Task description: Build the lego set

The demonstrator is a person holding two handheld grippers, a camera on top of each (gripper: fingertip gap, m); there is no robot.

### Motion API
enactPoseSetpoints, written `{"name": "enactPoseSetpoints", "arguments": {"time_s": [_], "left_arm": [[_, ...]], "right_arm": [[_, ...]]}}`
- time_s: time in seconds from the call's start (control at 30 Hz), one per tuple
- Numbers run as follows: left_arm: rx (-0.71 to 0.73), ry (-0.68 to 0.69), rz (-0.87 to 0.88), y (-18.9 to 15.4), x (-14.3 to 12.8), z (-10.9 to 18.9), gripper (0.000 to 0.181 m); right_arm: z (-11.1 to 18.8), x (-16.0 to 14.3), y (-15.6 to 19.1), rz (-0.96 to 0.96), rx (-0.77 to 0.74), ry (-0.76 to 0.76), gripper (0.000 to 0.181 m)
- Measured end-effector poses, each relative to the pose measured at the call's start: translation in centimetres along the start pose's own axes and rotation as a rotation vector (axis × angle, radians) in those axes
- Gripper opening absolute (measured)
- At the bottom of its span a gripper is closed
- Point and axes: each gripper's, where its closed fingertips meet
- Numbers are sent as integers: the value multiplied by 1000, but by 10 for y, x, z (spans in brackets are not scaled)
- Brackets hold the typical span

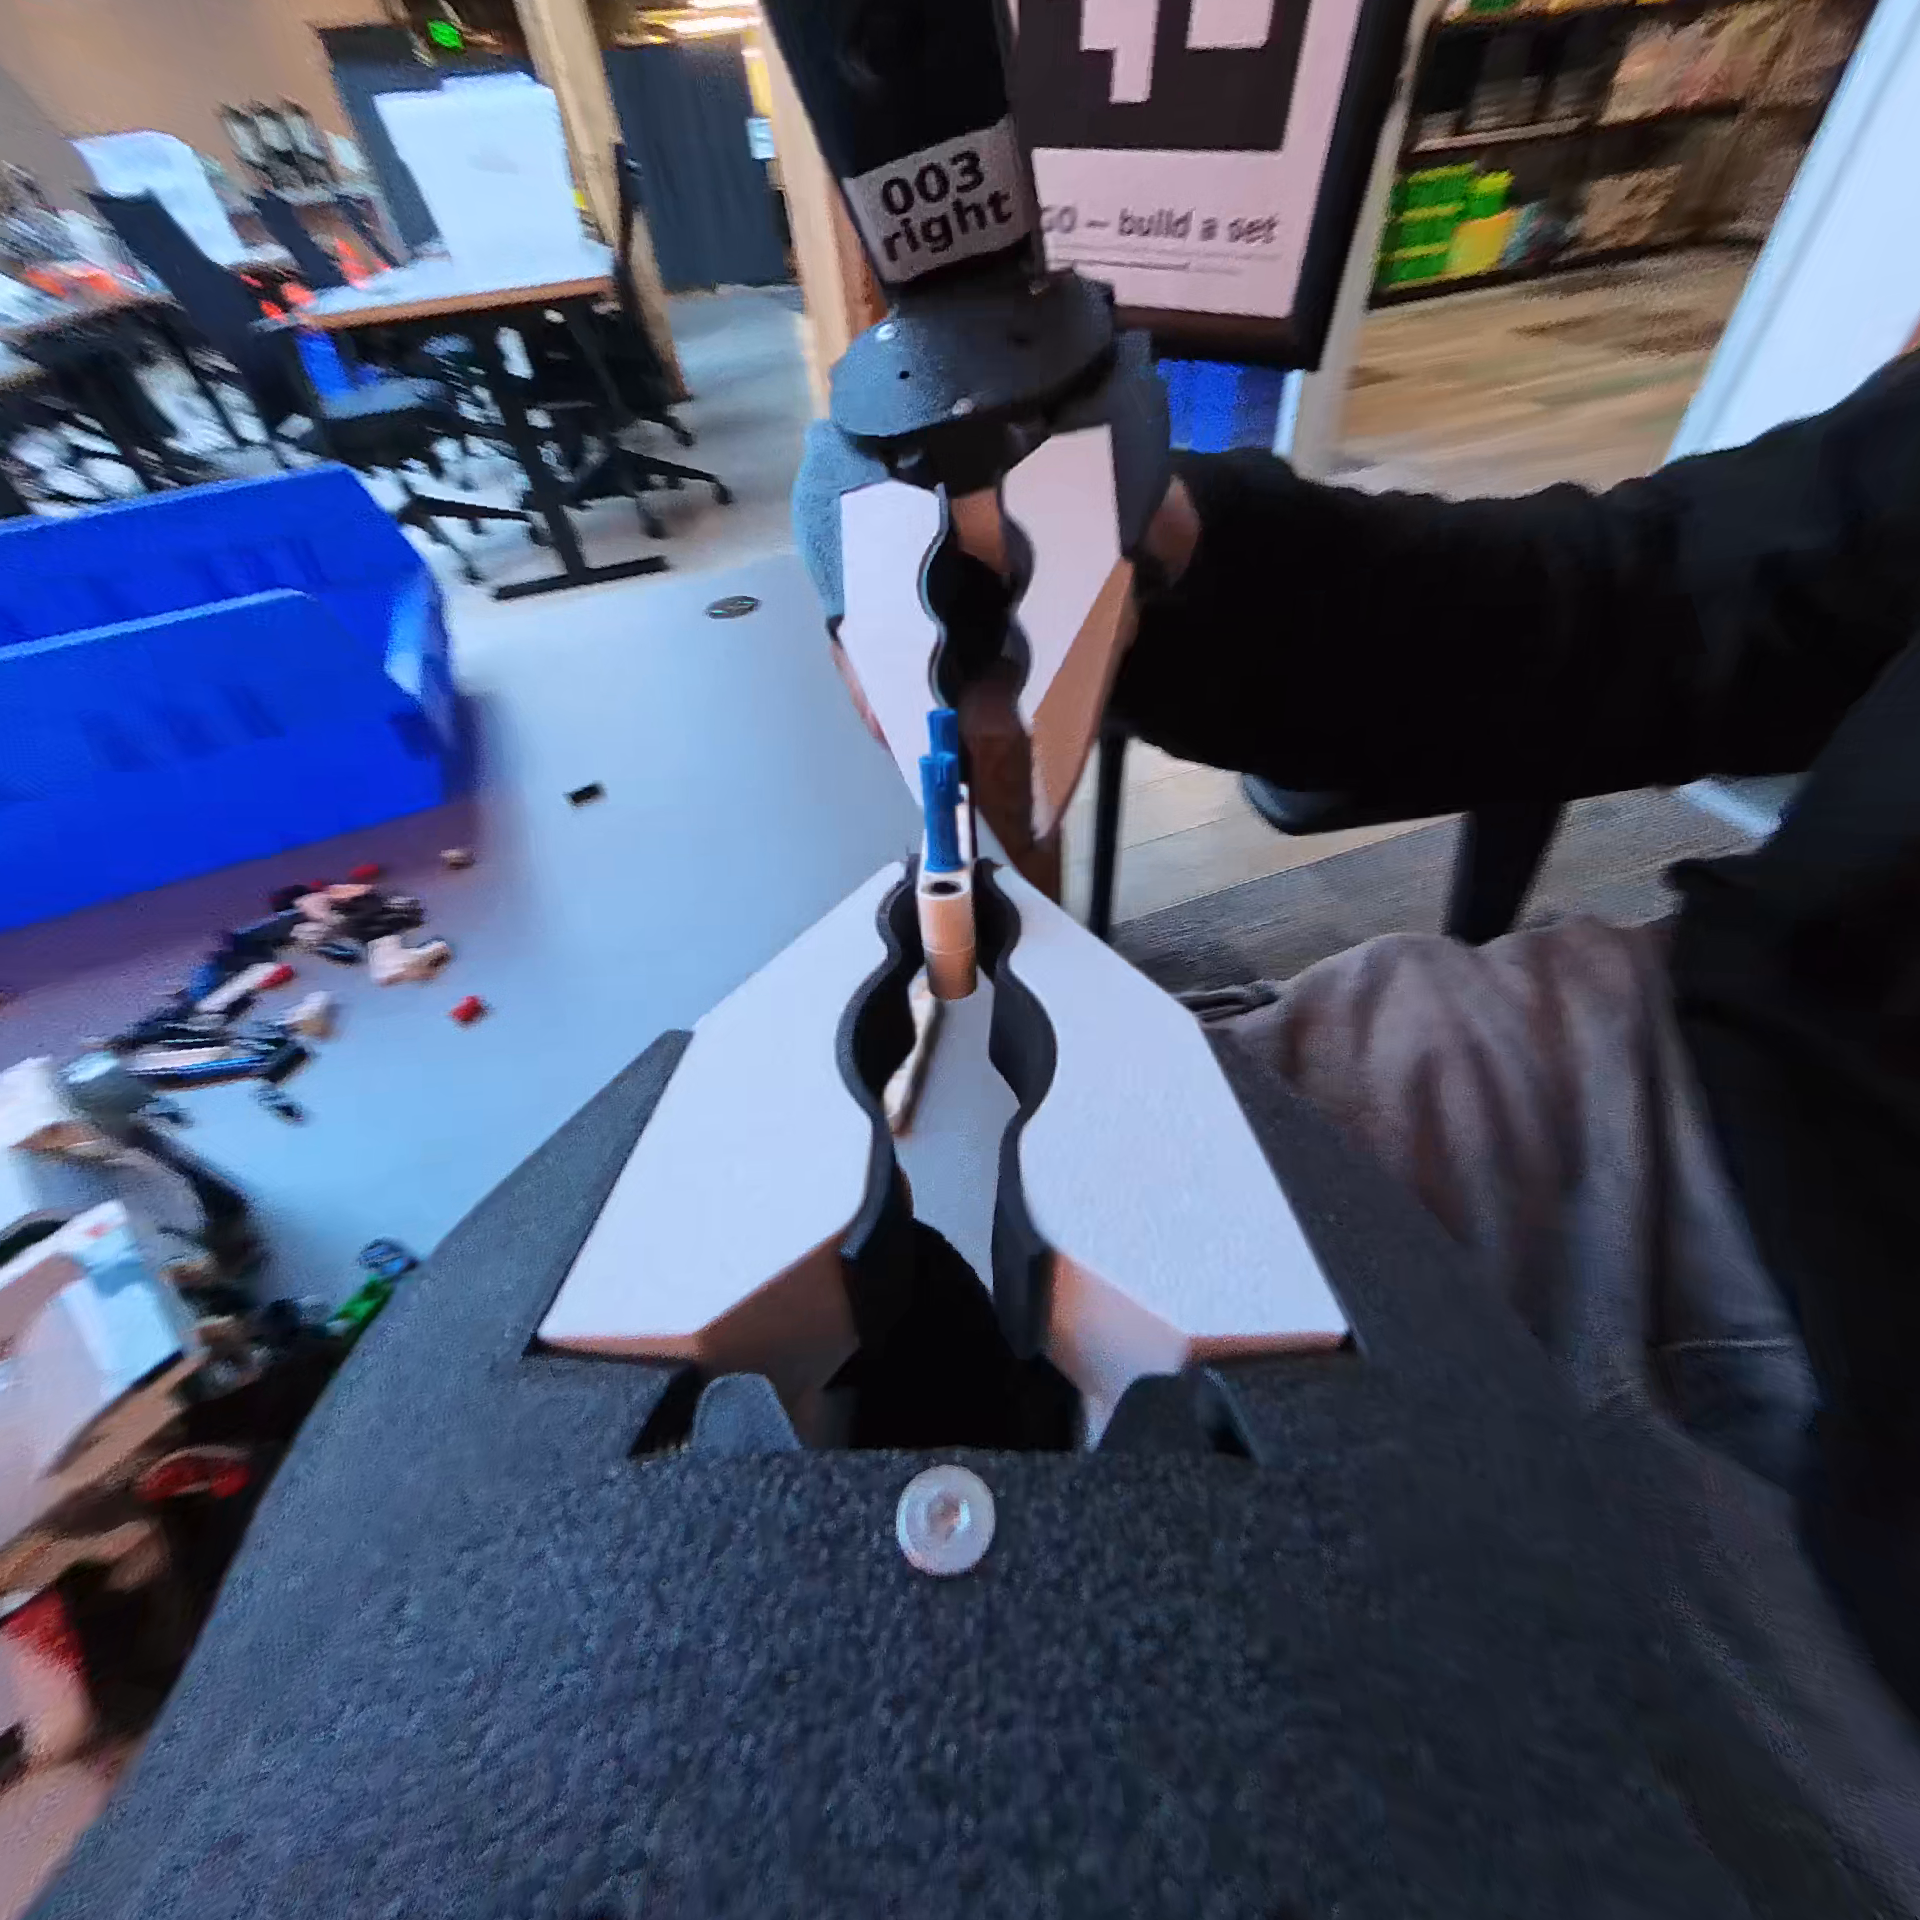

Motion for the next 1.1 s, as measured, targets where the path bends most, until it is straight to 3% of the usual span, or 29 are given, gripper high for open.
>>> {"name": "enactPoseSetpoints", "arguments": {"time_s": [0.1,0.23,0.5,0.6,0.83,1.1], "left_arm": [[69,-1,-73,4,-4,2,7],[30,-16,-47,-3,-2,1,7],[17,24,-7,-5,-12,-5,7],[30,38,-16,-7,-14,-9,7],[4,7,13,-14,-7,-11,9],[29,5,-5,-14,-11,-14,7]], "right_arm": [[0,9,0,16,-1,-66,23],[-3,13,-5,85,-55,-100,14],[-3,23,-4,92,-52,-183,18],[-10,18,-3,149,-77,-142,3],[-13,31,7,95,17,-261,3],[-27,34,8,112,-10,-280,3]]}}
Point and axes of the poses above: each gripper's, where its closed fingertips meet, z back along the fingers, x out of its top, y = z × x across the jaws, and after that the axes turned 4 degrees about x, right-handed
